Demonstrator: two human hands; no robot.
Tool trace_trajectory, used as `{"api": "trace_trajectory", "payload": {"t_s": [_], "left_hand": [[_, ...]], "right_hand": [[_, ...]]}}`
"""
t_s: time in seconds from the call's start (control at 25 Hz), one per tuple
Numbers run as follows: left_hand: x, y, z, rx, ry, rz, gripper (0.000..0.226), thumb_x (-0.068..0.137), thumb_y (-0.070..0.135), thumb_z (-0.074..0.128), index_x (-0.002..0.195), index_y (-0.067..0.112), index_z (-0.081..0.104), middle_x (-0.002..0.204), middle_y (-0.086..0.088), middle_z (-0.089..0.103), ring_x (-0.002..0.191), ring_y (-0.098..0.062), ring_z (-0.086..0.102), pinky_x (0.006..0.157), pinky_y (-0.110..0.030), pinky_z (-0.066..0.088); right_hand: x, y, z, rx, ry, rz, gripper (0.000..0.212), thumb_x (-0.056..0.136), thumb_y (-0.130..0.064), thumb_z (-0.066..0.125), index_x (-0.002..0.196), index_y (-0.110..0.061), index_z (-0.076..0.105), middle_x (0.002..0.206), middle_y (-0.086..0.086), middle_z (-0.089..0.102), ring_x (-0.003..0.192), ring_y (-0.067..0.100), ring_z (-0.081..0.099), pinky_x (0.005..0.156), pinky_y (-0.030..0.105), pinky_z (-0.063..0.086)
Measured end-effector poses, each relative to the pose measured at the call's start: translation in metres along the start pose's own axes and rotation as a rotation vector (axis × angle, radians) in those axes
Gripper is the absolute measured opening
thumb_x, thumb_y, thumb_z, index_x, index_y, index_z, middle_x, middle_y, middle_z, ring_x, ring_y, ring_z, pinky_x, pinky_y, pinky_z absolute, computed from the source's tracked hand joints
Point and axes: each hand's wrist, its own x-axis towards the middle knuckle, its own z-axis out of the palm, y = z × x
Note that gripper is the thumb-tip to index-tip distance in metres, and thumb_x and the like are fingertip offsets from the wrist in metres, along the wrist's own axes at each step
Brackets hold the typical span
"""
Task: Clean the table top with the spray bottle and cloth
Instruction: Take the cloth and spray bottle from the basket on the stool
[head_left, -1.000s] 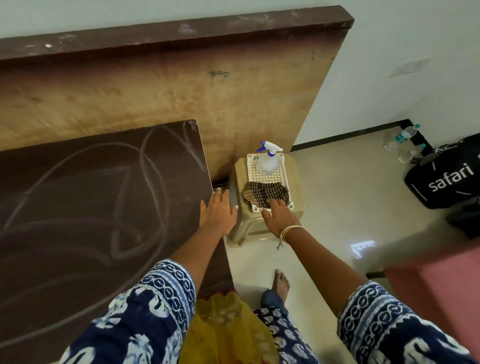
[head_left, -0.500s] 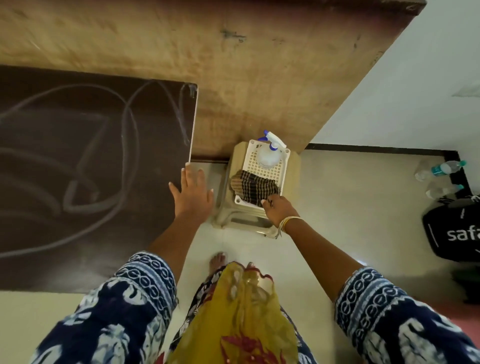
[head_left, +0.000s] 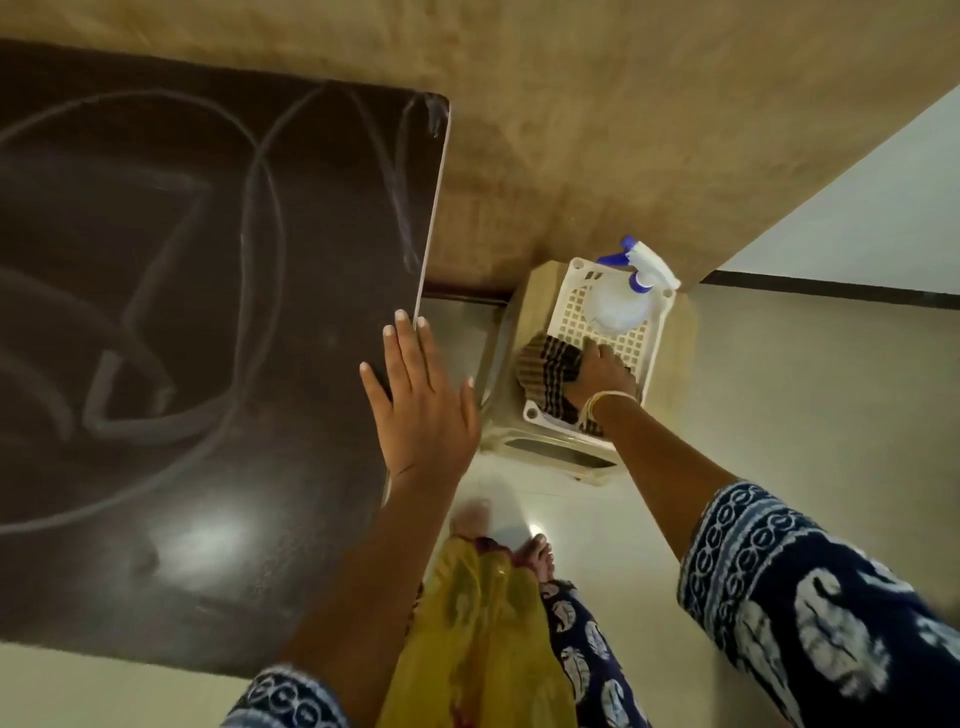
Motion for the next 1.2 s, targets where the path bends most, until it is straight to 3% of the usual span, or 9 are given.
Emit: {"api": "trace_trajectory", "payload": {"t_s": [0.16, 0.32, 0.44, 0.68, 0.84, 0.92, 1.0, 1.08, 1.2], "left_hand": [[-0.002, -0.002, 0.007, 0.045, 0.045, 0.008, 0.075, 0.098, 0.048, 0.027, 0.154, 0.001, 0.009, 0.163, -0.019, 0.001, 0.151, -0.033, 0.008, 0.117, -0.054, 0.015], [-0.002, 0.000, 0.007, 0.036, 0.071, 0.005, 0.073, 0.098, 0.047, 0.029, 0.154, 0.003, 0.012, 0.163, -0.019, 0.003, 0.150, -0.033, 0.009, 0.117, -0.054, 0.016], [-0.002, 0.001, 0.005, 0.044, 0.066, 0.009, 0.071, 0.097, 0.045, 0.031, 0.154, 0.005, 0.016, 0.163, -0.019, 0.002, 0.151, -0.033, 0.009, 0.117, -0.054, 0.015], [-0.007, 0.000, -0.017, -0.019, -0.028, 0.027, 0.074, 0.090, 0.035, 0.045, 0.154, 0.009, 0.019, 0.164, -0.015, 0.000, 0.151, -0.030, 0.003, 0.119, -0.053, 0.012], [-0.006, 0.003, -0.040, -0.121, -0.163, -0.003, 0.061, 0.089, 0.032, 0.049, 0.145, 0.012, 0.036, 0.164, -0.012, -0.004, 0.152, -0.028, -0.003, 0.119, -0.052, 0.009], [-0.002, 0.011, -0.069, -0.380, -0.252, -0.043, 0.042, 0.093, 0.030, 0.047, 0.133, 0.015, 0.050, 0.162, -0.016, 0.012, 0.149, -0.030, 0.014, 0.117, -0.045, 0.022], [0.001, 0.018, -0.108, -0.961, -0.357, -0.280, 0.022, 0.096, 0.019, 0.042, 0.106, 0.012, 0.061, 0.129, -0.017, 0.055, 0.116, -0.027, 0.051, 0.087, -0.023, 0.046], [0.002, 0.020, -0.136, -1.535, -0.599, -0.577, 0.033, 0.099, 0.025, 0.039, 0.105, 0.006, 0.065, 0.101, -0.013, 0.068, 0.091, -0.023, 0.062, 0.067, -0.022, 0.049], [0.001, 0.011, -0.152, -1.888, -0.915, -0.618, 0.064, 0.095, 0.058, 0.037, 0.124, 0.008, 0.065, 0.118, -0.017, 0.069, 0.107, -0.031, 0.064, 0.087, -0.040, 0.052]], "right_hand": [[0.028, 0.010, 0.017, -0.041, -0.025, 0.038, 0.078, 0.085, -0.027, 0.065, 0.150, -0.014, 0.023, 0.153, 0.011, 0.034, 0.140, 0.033, 0.034, 0.114, 0.058, 0.024], [0.027, 0.010, 0.032, -0.143, 0.176, 0.025, 0.054, 0.088, -0.030, 0.061, 0.134, -0.008, 0.042, 0.132, 0.016, 0.052, 0.123, 0.037, 0.050, 0.107, 0.054, 0.036], [0.021, 0.009, 0.029, -0.127, 0.134, 0.053, 0.036, 0.094, -0.034, 0.053, 0.119, -0.007, 0.053, 0.105, 0.012, 0.066, 0.098, 0.031, 0.063, 0.094, 0.045, 0.049], [-0.041, -0.010, -0.023, 0.512, 0.074, 0.028, 0.028, 0.087, -0.030, 0.066, 0.092, -0.003, 0.068, 0.093, 0.016, 0.069, 0.081, 0.027, 0.064, 0.066, 0.028, 0.050], [-0.113, -0.046, -0.089, 0.929, 0.006, -0.064, 0.036, 0.090, -0.020, 0.067, 0.122, -0.007, 0.060, 0.109, 0.006, 0.061, 0.098, 0.019, 0.054, 0.087, 0.029, 0.041], [-0.143, -0.062, -0.111, 1.088, -0.055, -0.149, 0.037, 0.089, -0.012, 0.066, 0.125, -0.013, 0.055, 0.111, 0.001, 0.060, 0.106, 0.020, 0.055, 0.091, 0.030, 0.041], [-0.166, -0.071, -0.123, 1.284, -0.141, -0.198, 0.031, 0.090, -0.004, 0.063, 0.118, -0.016, 0.056, 0.109, 0.002, 0.065, 0.112, 0.027, 0.060, 0.090, 0.033, 0.048], [-0.184, -0.077, -0.131, 1.519, -0.211, -0.207, 0.033, 0.090, 0.003, 0.057, 0.117, -0.016, 0.057, 0.108, 0.007, 0.068, 0.107, 0.029, 0.064, 0.084, 0.037, 0.055], [-0.199, -0.076, -0.136, 1.707, -0.302, -0.233, 0.036, 0.091, 0.008, 0.050, 0.115, -0.017, 0.060, 0.104, 0.008, 0.072, 0.096, 0.026, 0.070, 0.076, 0.037, 0.059]]}}
